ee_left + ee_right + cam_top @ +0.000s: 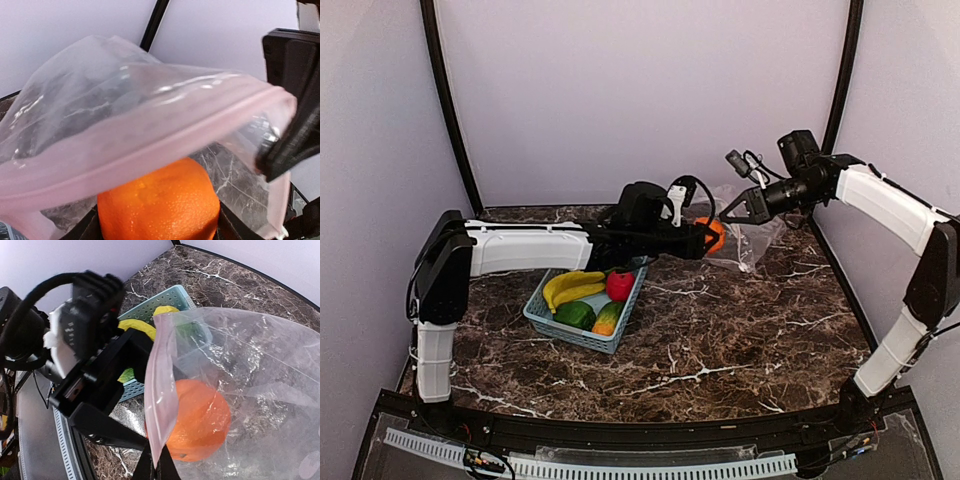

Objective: Place the food in the zip-top bag and seal the zipper
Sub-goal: Place the fake fruit in the zipper food storage bag.

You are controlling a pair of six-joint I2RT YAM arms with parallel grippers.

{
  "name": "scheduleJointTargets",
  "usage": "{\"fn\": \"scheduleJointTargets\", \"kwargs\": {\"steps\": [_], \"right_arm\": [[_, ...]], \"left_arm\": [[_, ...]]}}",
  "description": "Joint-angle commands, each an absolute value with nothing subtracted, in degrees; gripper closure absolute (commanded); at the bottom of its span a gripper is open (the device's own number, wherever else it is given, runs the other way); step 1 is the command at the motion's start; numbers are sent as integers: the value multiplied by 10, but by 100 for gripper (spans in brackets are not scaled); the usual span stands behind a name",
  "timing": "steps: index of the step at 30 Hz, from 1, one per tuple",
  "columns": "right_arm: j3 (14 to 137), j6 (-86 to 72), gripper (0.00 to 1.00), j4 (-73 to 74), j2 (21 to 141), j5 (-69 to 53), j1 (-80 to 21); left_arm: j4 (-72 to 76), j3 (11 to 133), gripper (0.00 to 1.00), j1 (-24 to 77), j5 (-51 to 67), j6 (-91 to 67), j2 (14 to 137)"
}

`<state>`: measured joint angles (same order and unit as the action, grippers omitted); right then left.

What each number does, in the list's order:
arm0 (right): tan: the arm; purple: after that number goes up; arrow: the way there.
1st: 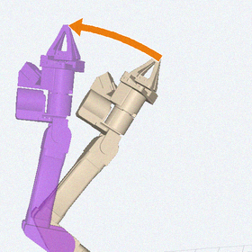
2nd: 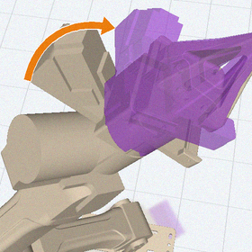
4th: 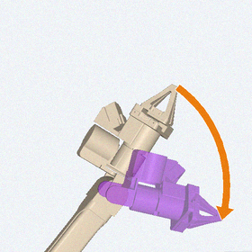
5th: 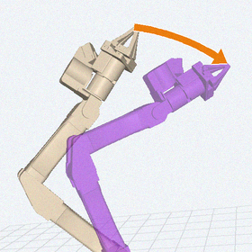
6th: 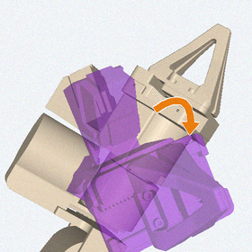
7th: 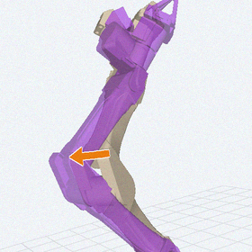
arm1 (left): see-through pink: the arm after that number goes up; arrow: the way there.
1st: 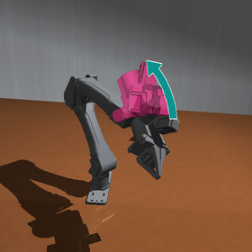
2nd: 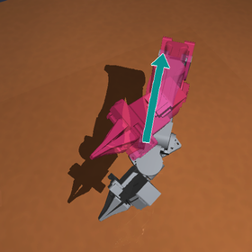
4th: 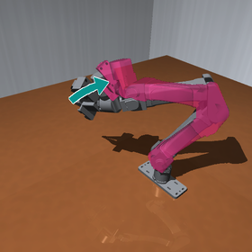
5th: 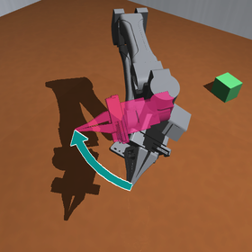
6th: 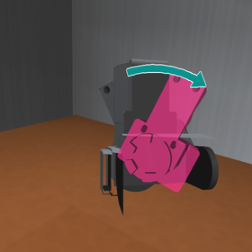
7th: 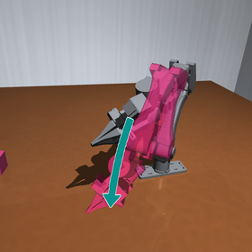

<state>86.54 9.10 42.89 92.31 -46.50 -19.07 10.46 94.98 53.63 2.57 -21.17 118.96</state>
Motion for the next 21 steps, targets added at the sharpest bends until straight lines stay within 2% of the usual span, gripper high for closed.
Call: {"fn": "scheduleJointTargets", "kwargs": {"steps": [1,4,8,16,21], "right_arm": [[861,81,100,421,893,-519,-192],[859,78,100,421,897,-514,-192],[860,75,100,420,902,-514,-182],[871,55,100,414,912,-526,-129],[877,58,100,410,915,-517,-101]], "left_arm": [[95,981,63,522,-18,-265,1200],[125,989,50,518,28,-277,1207],[161,1000,26,518,90,-287,1211],[130,1029,6,529,119,-265,1192],[111,1031,5,530,121,-243,1170]]}}
